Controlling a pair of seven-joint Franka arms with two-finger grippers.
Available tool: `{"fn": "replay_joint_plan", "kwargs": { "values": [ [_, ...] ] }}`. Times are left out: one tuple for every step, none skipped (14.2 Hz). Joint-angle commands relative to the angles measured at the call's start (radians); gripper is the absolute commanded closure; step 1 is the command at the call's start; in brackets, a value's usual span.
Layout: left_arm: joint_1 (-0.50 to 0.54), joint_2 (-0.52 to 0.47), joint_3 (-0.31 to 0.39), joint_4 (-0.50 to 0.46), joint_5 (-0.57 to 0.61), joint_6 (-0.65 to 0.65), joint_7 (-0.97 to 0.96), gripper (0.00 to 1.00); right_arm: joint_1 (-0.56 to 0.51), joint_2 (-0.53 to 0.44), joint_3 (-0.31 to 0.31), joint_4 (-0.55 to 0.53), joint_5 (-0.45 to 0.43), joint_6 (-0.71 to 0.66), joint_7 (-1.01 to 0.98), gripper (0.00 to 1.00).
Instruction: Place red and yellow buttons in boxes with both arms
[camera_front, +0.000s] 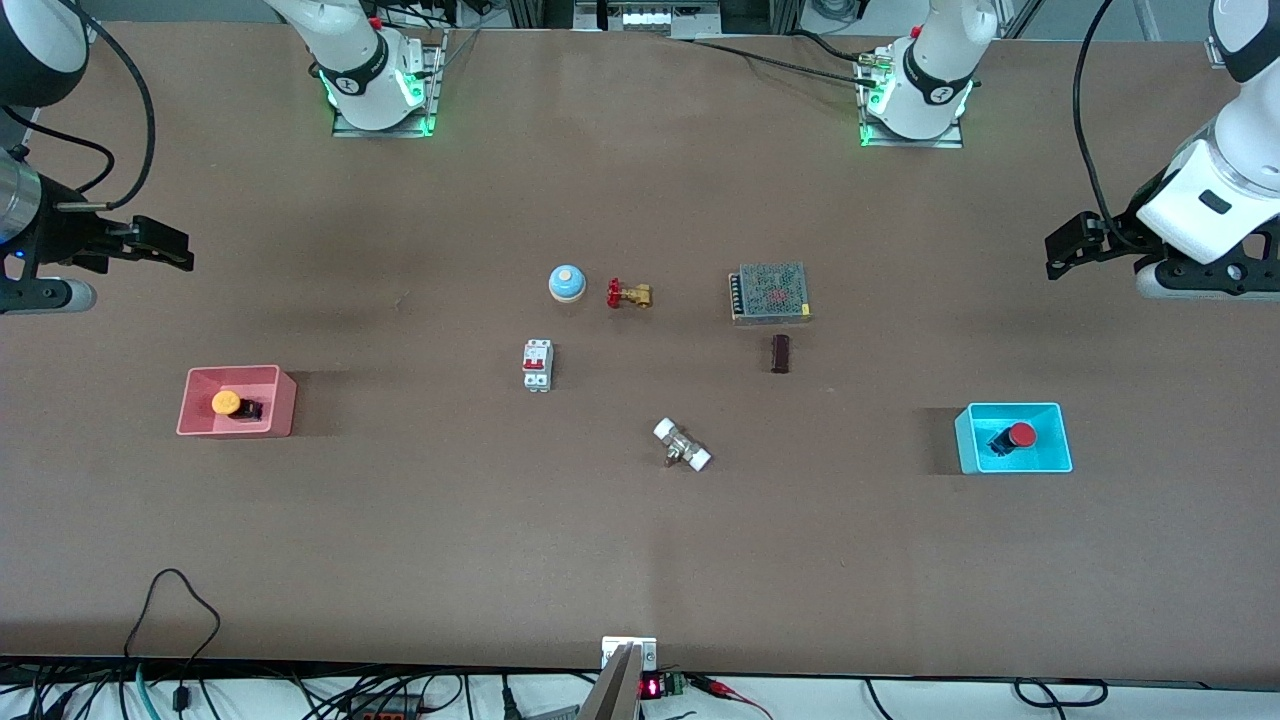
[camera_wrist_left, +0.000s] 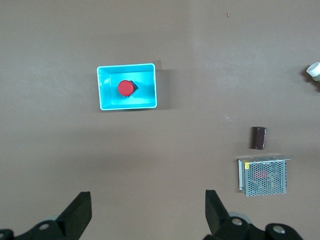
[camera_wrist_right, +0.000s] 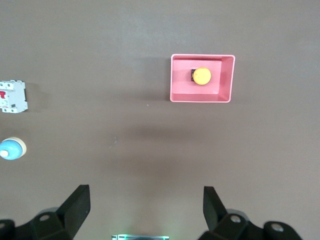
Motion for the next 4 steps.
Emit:
{"fn": "replay_joint_plan", "kwargs": {
  "values": [
    [-0.014,-0.012,0.002,0.007,-0.013,-0.019,0.014,0.00,-0.012,0.002,0.006,-0.001,0.024,-0.007,0.014,0.00],
    [-0.014,-0.012,0.002,0.007,-0.013,-0.019,0.016,0.00,-0.012,0.002,0.006,-0.001,0.024,-0.010,0.015,0.00],
    [-0.014,-0.012,0.002,0.007,-0.013,-0.020,0.016,0.00,-0.012,0.002,0.006,-0.001,0.022,-0.012,0.014,0.00],
    [-0.014,-0.012,0.002,0.007,-0.013,-0.025,0.017,0.00,-0.012,0.002,0.006,-0.001,0.022,-0.013,0.015,0.00]
  ]
}}
